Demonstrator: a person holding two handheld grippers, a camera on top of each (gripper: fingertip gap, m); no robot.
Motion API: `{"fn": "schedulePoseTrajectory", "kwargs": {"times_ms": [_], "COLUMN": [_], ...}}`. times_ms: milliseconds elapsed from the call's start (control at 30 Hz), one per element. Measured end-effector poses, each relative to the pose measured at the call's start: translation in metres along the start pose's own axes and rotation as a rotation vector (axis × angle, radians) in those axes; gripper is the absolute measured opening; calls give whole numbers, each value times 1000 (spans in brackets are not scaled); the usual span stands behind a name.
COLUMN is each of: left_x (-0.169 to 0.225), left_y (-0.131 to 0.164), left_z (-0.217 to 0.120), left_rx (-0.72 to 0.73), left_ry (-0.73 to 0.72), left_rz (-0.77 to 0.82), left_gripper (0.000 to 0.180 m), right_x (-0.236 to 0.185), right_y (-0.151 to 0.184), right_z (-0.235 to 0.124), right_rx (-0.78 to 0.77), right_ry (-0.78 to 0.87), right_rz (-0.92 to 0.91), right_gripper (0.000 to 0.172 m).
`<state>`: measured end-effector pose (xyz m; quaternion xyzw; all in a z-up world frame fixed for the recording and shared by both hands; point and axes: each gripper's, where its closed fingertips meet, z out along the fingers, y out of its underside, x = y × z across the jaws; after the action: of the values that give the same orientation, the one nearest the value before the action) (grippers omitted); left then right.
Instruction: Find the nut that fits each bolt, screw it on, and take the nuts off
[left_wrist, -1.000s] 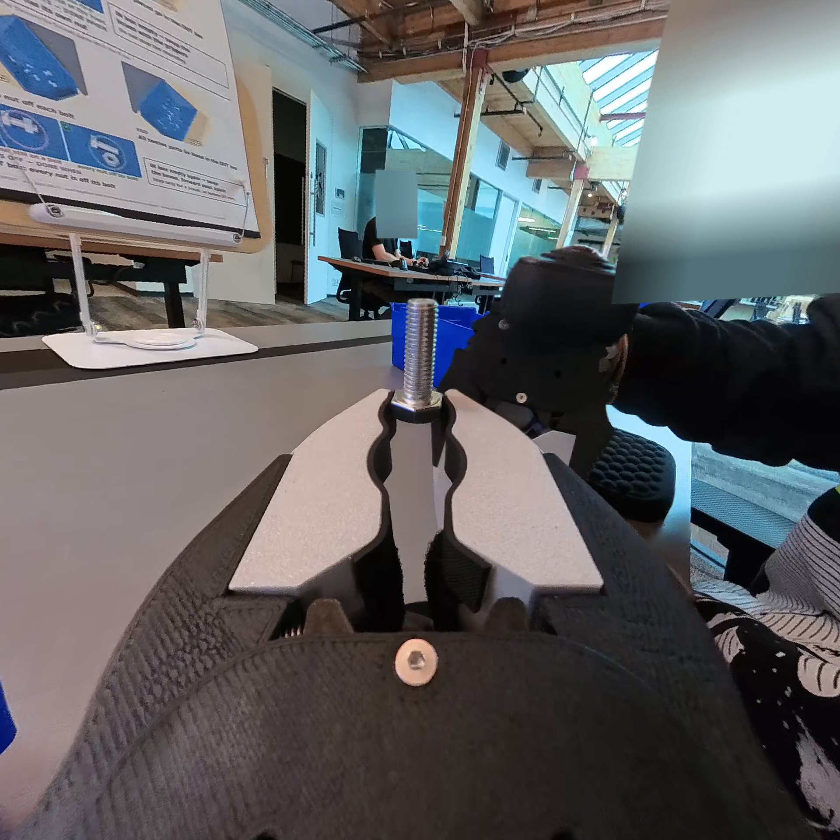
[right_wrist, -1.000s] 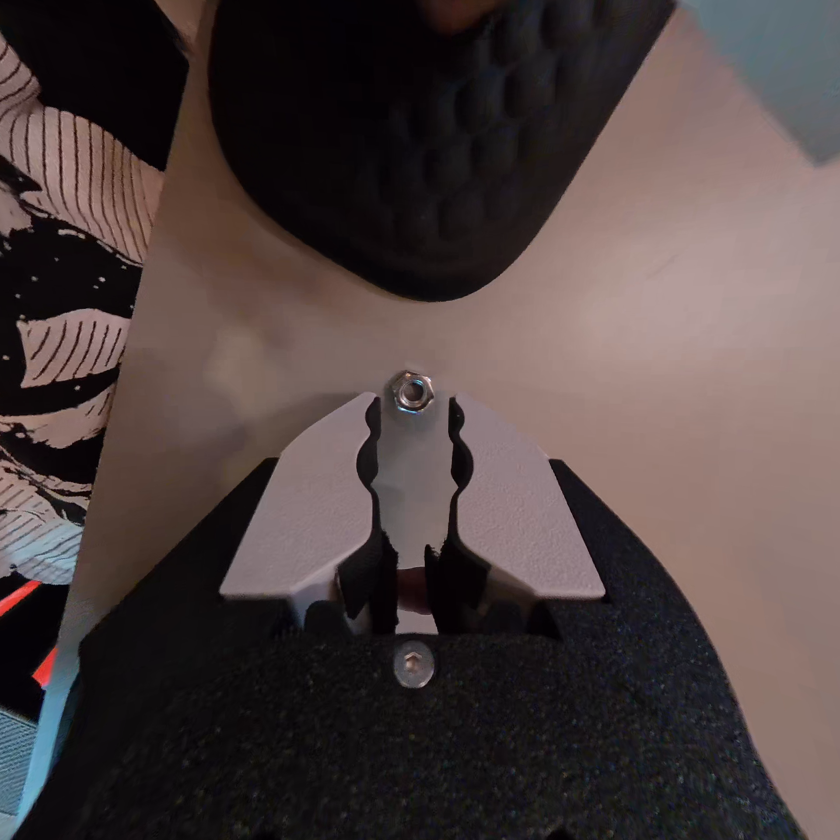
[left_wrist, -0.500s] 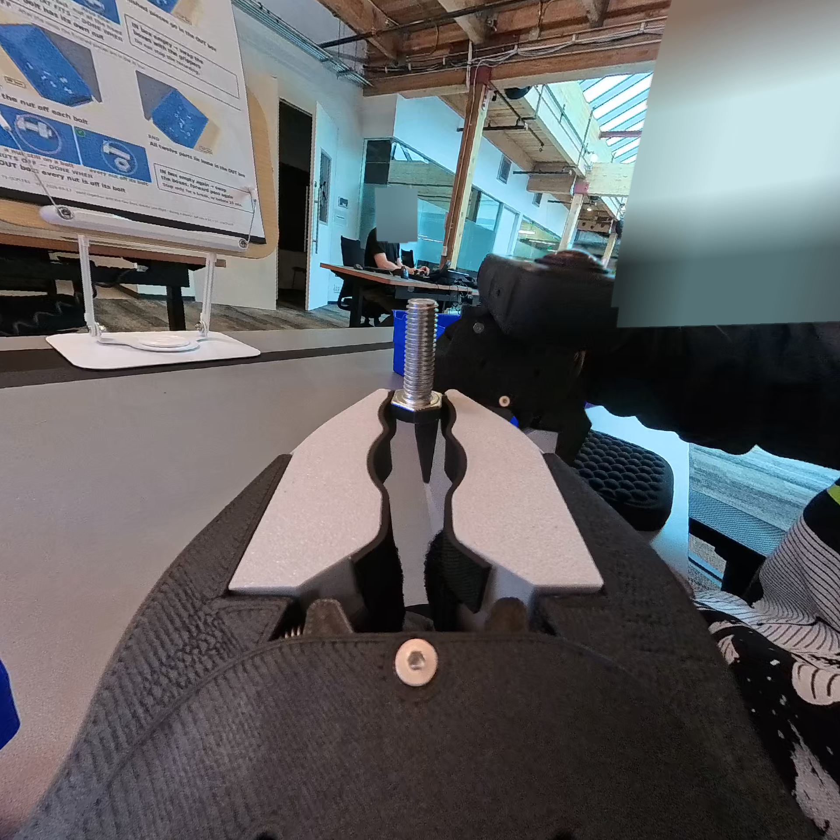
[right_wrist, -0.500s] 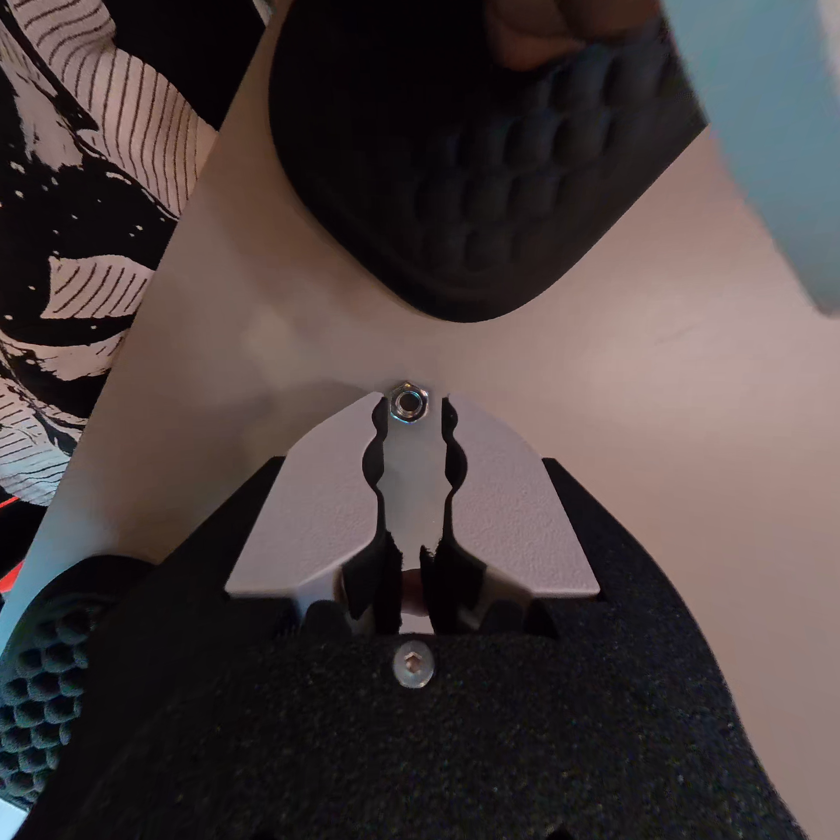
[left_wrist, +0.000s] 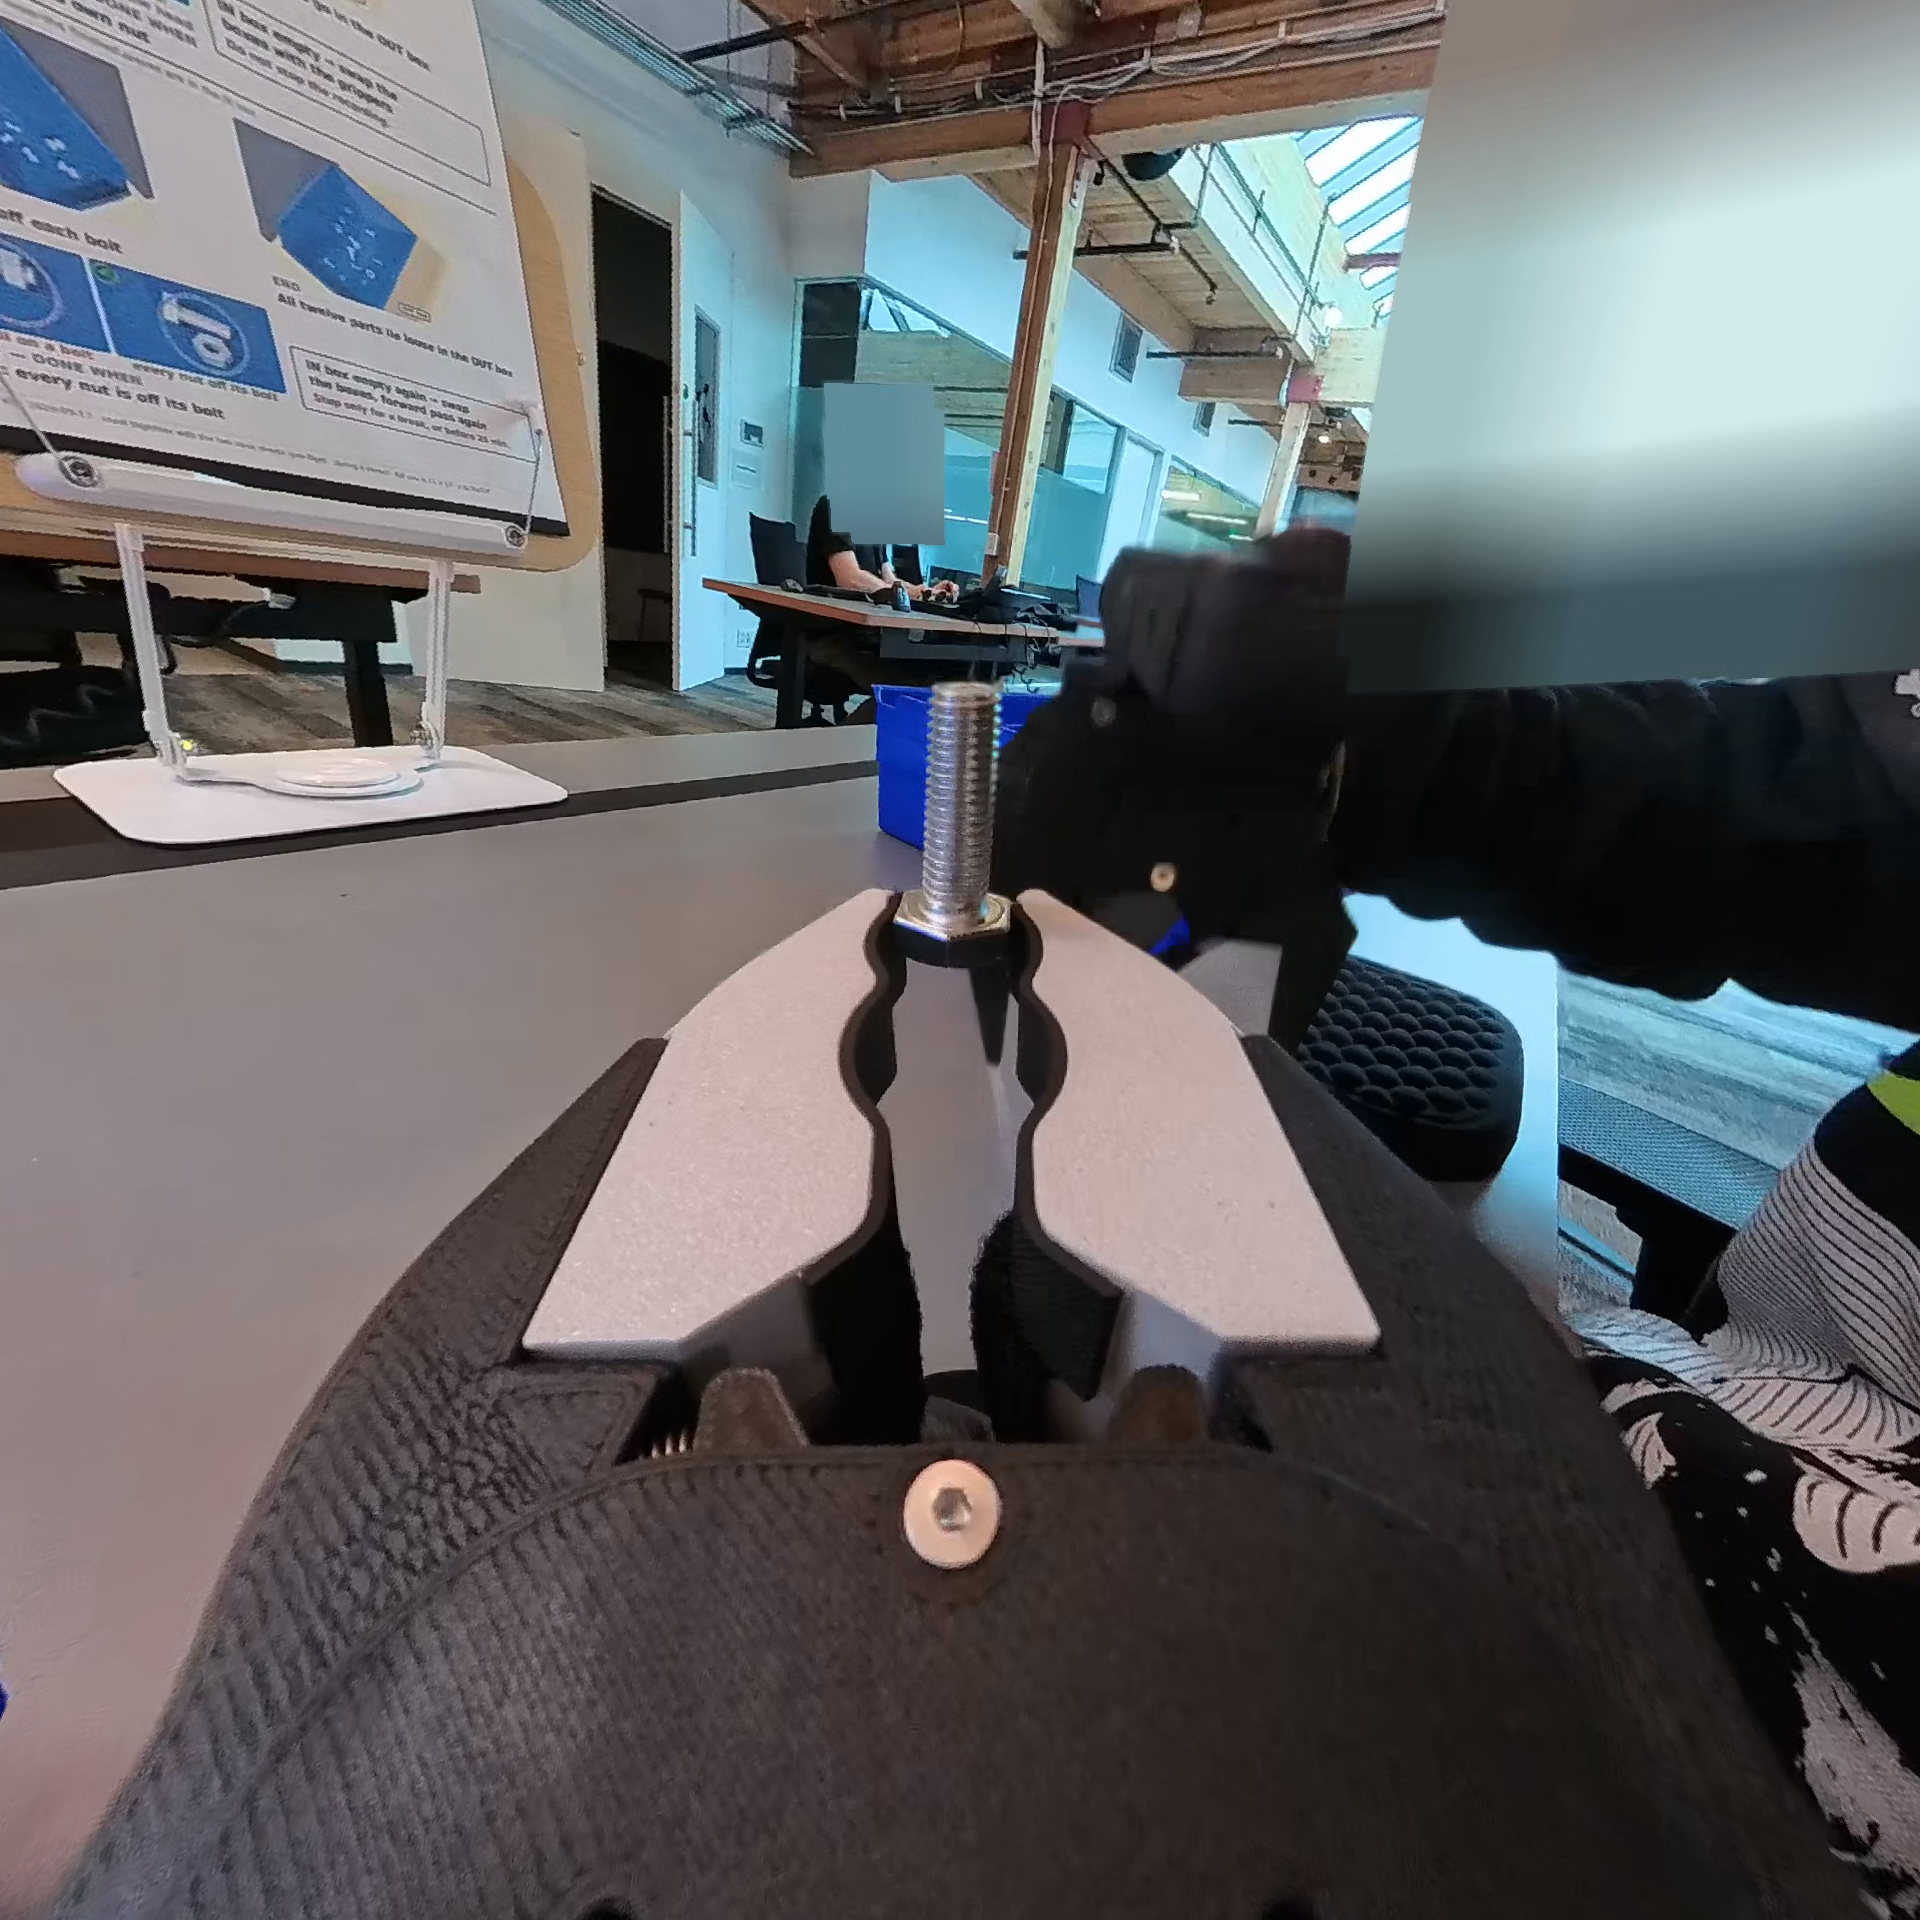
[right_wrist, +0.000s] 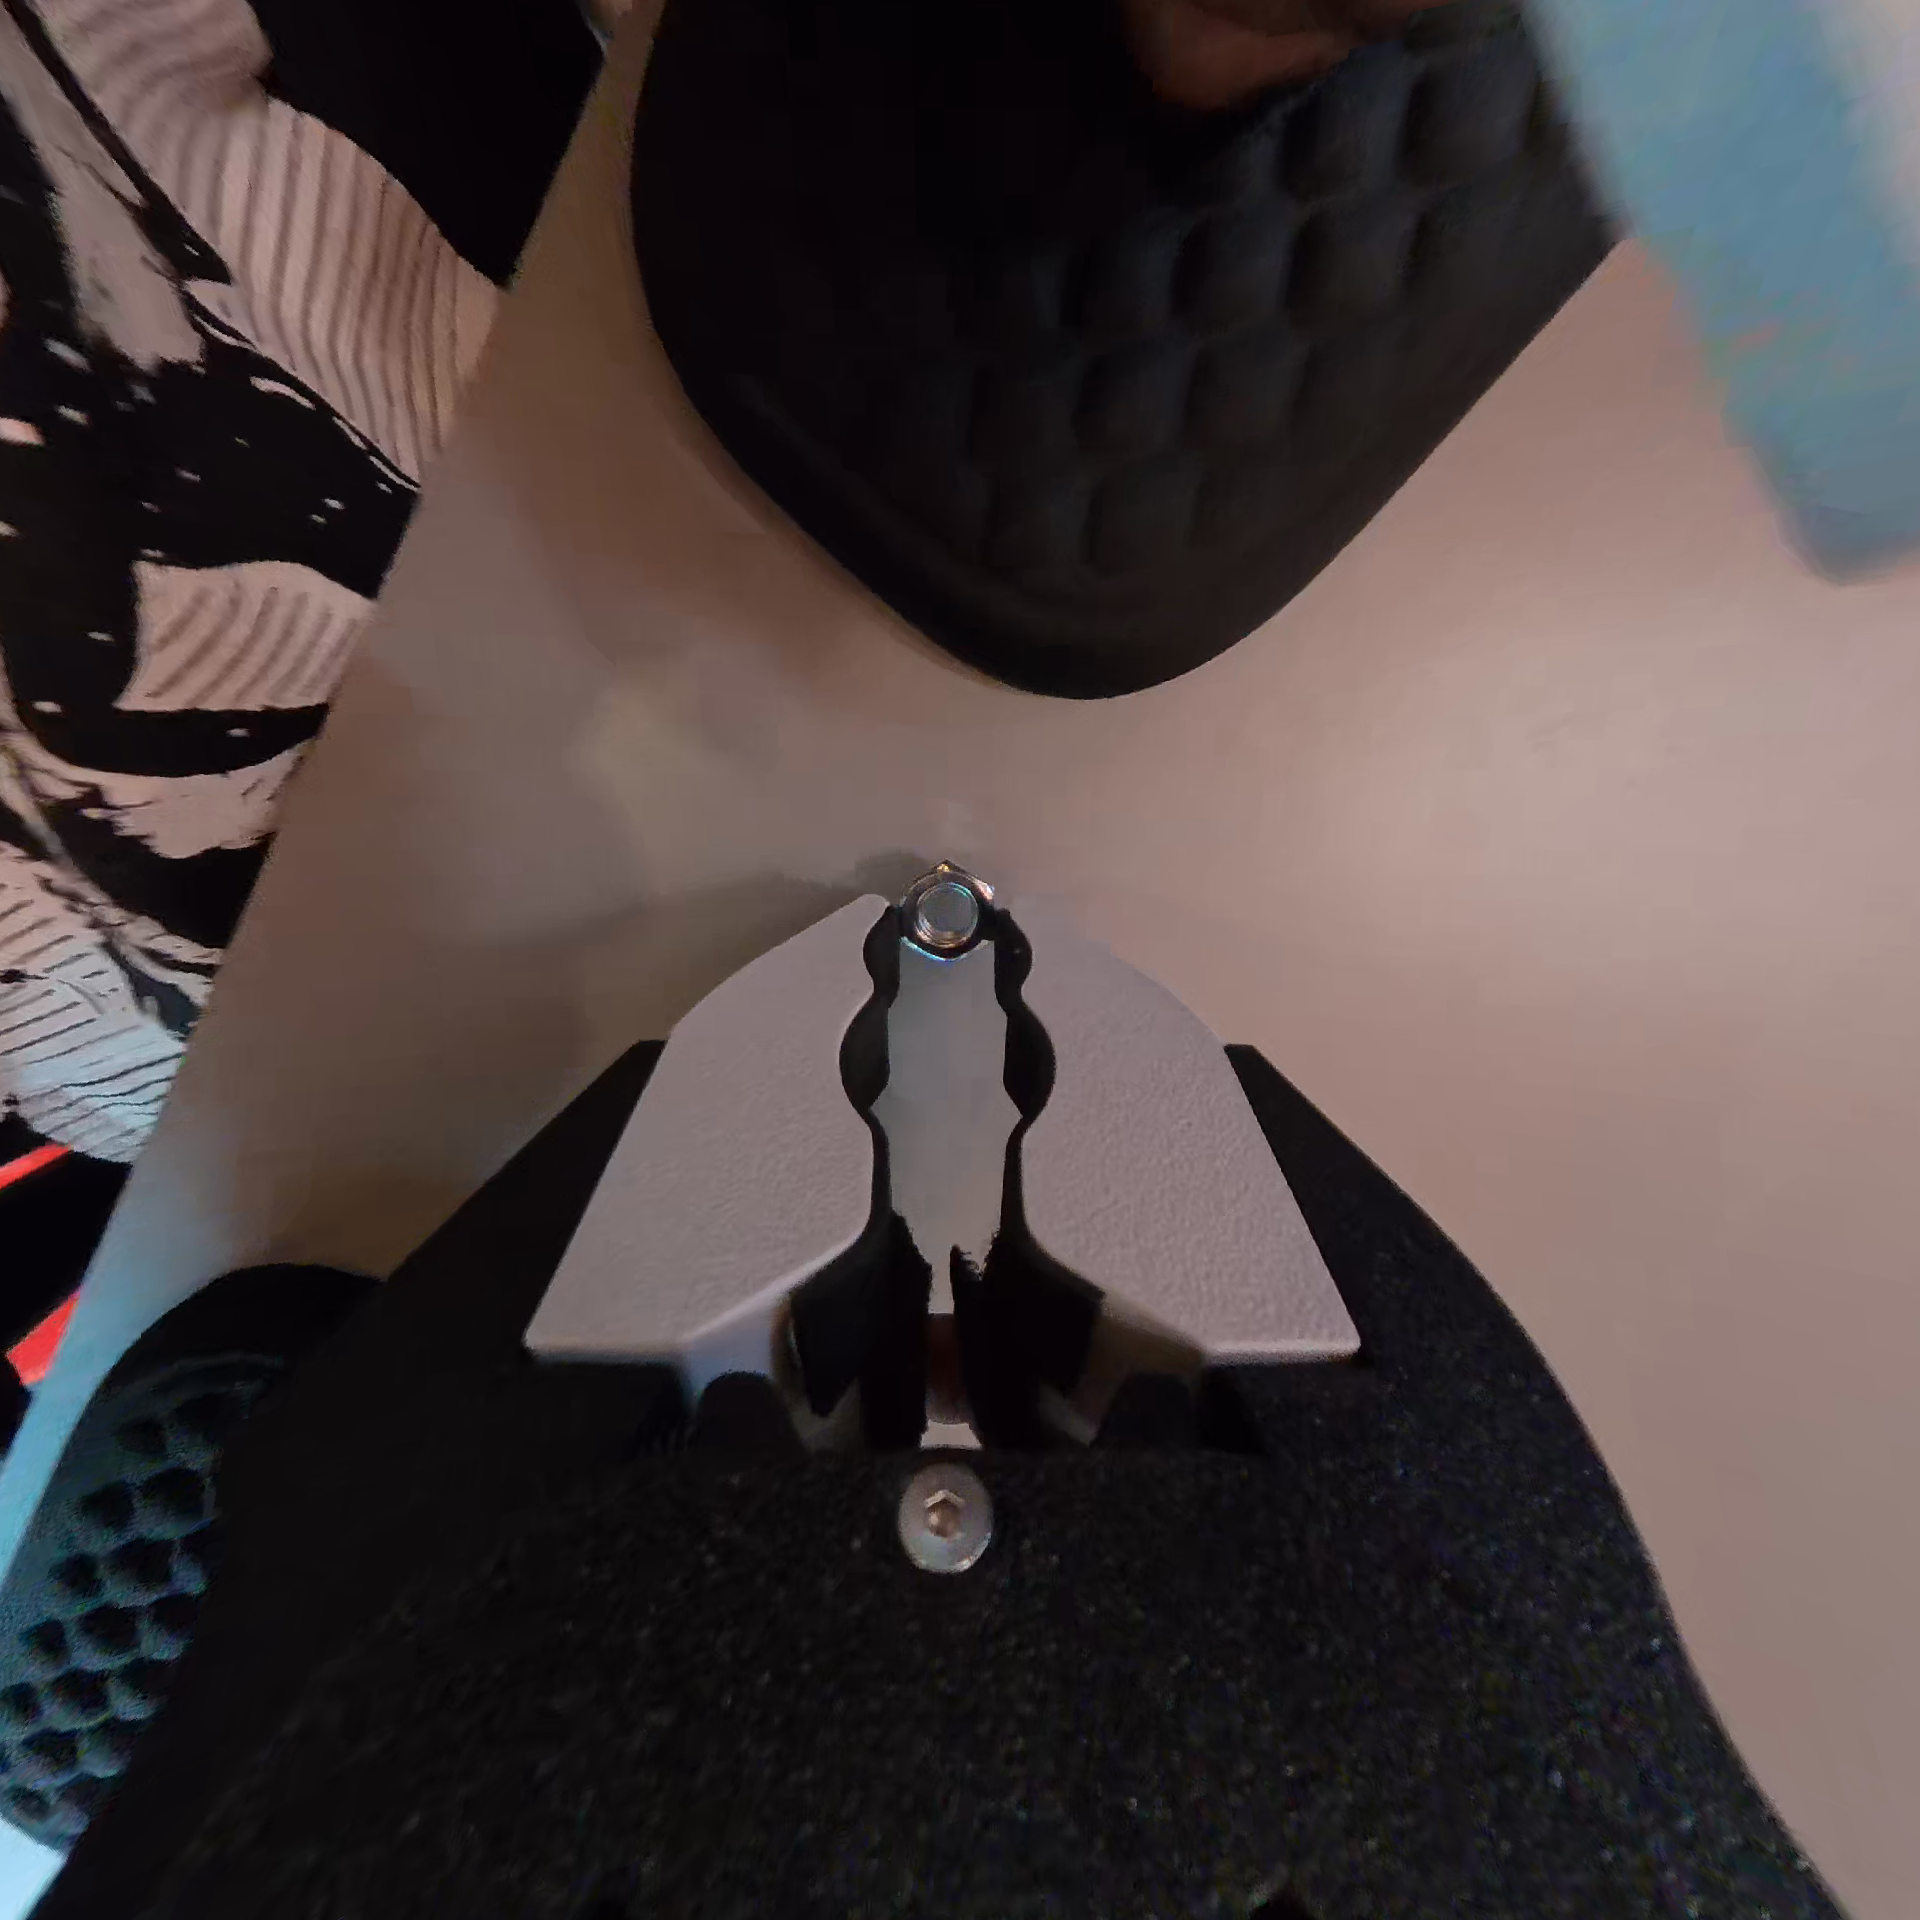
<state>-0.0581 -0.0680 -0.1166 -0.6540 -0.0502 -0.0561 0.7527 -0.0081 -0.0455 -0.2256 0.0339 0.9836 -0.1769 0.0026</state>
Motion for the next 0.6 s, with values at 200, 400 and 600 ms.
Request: {"fn": "schedulePoseTrajectory", "kwargs": {"times_ms": [200,400,600], "left_x": [25,92,140], "left_y": [12,20,31], "left_z": [9,17,3], "left_rx": [-110,-182,-338], "left_ry": [146,611,1097], "left_rz": [76,64,-47], "left_gripper": [19,19,19], "right_x": [-18,-54,-81], "right_y": [-4,-25,-57], "right_z": [-73,-147,-156], "right_rx": [82,121,106], "right_ry": [74,111,39], "right_rz": [21,-119,-370], "right_gripper": [17,17,17]}}
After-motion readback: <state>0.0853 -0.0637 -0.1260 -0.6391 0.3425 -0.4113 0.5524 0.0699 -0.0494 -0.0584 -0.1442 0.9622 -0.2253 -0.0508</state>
